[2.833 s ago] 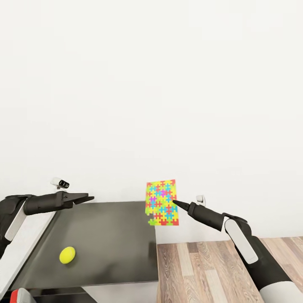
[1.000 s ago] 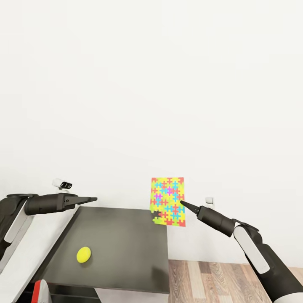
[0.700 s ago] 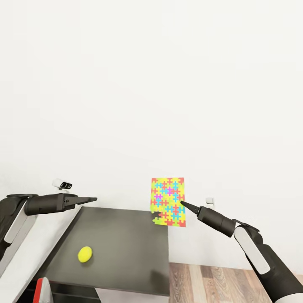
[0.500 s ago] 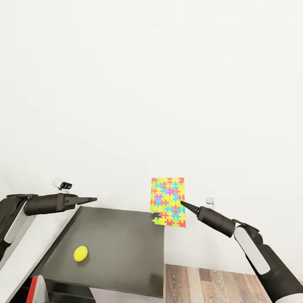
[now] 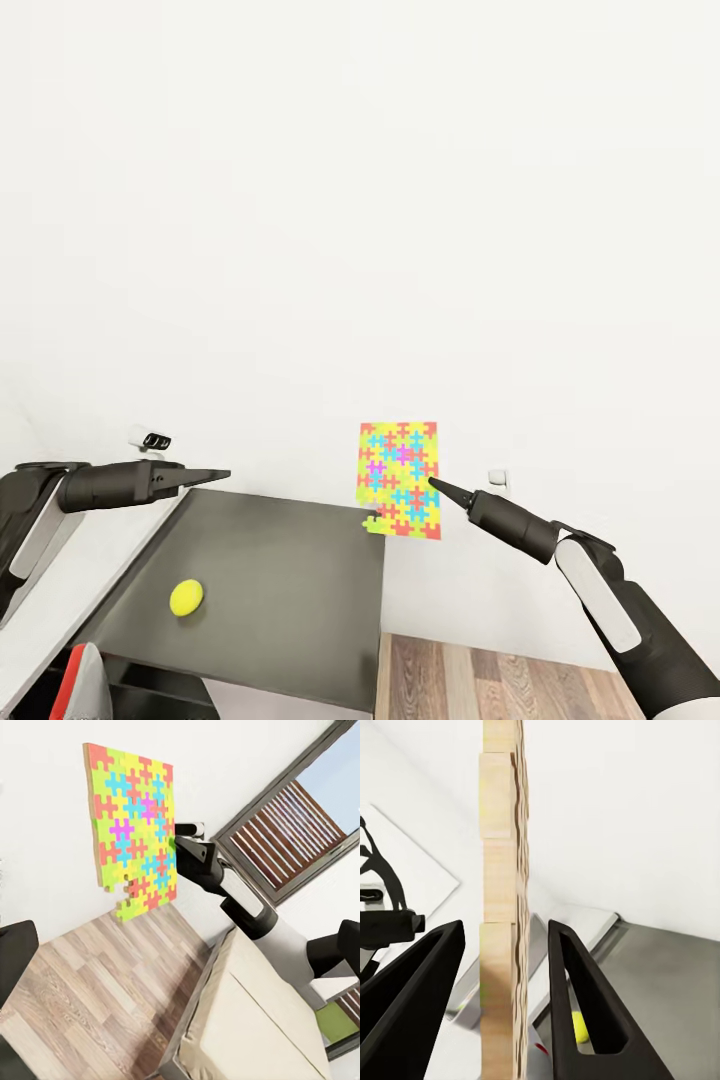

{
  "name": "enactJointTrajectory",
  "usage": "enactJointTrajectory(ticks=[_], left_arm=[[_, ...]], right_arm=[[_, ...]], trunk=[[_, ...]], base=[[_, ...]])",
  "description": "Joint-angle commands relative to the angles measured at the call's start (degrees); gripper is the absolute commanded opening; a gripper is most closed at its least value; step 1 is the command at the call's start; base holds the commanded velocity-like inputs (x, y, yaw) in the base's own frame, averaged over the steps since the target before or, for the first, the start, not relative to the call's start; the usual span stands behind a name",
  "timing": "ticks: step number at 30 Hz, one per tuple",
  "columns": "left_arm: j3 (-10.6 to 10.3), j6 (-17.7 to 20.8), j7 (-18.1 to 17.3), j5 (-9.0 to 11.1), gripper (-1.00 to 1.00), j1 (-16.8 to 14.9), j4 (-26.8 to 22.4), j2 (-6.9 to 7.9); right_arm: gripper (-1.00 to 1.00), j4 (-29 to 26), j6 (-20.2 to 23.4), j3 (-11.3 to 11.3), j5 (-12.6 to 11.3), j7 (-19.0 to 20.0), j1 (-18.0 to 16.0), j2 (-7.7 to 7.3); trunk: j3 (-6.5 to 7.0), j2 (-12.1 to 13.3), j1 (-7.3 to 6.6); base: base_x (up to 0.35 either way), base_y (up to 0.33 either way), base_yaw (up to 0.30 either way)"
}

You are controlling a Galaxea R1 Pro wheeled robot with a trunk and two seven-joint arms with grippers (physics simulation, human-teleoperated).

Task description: Put all the toys in the child's room - the three board games (two on the bed and one on the table), the two jigsaw puzzles on the table, and the tennis ball on the table - inside the toy box on the table in the child's room.

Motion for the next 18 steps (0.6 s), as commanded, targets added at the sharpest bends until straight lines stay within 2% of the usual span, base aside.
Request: enactJointTrajectory(ticks=[1,18], left_arm=[[0.0,0.6,-0.2,0.0,1.00,-0.1,0.0,0.01],[0.2,0.9,-0.3,0.4,1.00,-0.1,-0.4,0.10]], right_arm=[[-1.00,0.0,0.4,0.1,-0.5,-0.1,-0.1,-0.05],[-1.00,0.0,0.5,0.1,-0.5,-0.2,0.0,0.04]], trunk=[[-0.10,-0.1,0.04],[0.85,-0.1,0.04]], base=[[0.000,-0.002,0.149],[0.000,0.000,0.228]])
